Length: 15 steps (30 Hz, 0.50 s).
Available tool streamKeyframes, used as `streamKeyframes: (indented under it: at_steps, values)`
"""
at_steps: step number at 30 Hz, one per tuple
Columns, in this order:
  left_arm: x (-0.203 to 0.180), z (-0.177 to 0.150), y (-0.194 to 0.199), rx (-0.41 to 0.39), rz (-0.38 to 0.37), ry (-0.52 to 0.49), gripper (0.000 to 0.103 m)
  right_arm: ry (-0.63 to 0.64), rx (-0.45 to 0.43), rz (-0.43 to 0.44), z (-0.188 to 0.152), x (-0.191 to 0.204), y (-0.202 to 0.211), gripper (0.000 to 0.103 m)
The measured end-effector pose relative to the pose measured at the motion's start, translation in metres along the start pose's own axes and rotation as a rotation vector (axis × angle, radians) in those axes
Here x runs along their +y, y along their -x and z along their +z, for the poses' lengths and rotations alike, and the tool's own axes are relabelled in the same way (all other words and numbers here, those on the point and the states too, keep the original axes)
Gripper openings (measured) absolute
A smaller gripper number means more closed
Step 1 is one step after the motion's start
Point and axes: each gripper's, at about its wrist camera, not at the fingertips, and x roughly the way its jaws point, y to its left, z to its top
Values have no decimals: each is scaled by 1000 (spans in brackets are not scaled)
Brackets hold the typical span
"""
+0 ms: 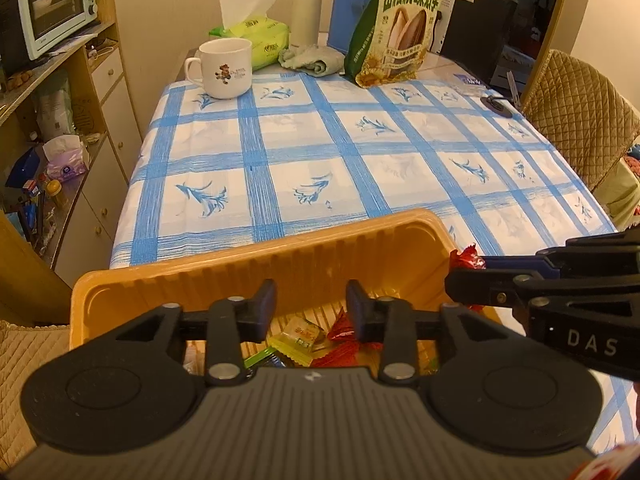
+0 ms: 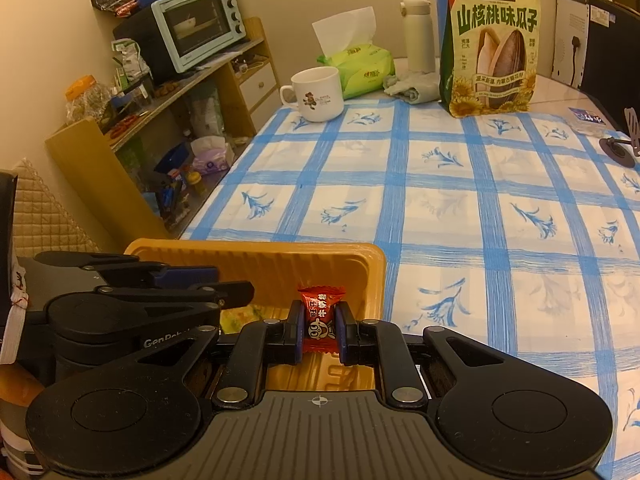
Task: Organize snacks
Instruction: 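Carry the yellow-green candy and red candy over the orange tray with both grippers, then open both grippers to drop the two candies into the tray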
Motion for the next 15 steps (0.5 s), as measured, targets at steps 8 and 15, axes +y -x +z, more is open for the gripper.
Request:
streamKeyframes:
  at_steps: [8, 15]
  values:
    - [22, -6, 27, -32, 21, 56, 47, 4, -7, 8, 2, 4, 2, 16]
    - [40, -15, 44, -40, 42, 90, 48, 12, 7, -4, 4, 9, -9, 16]
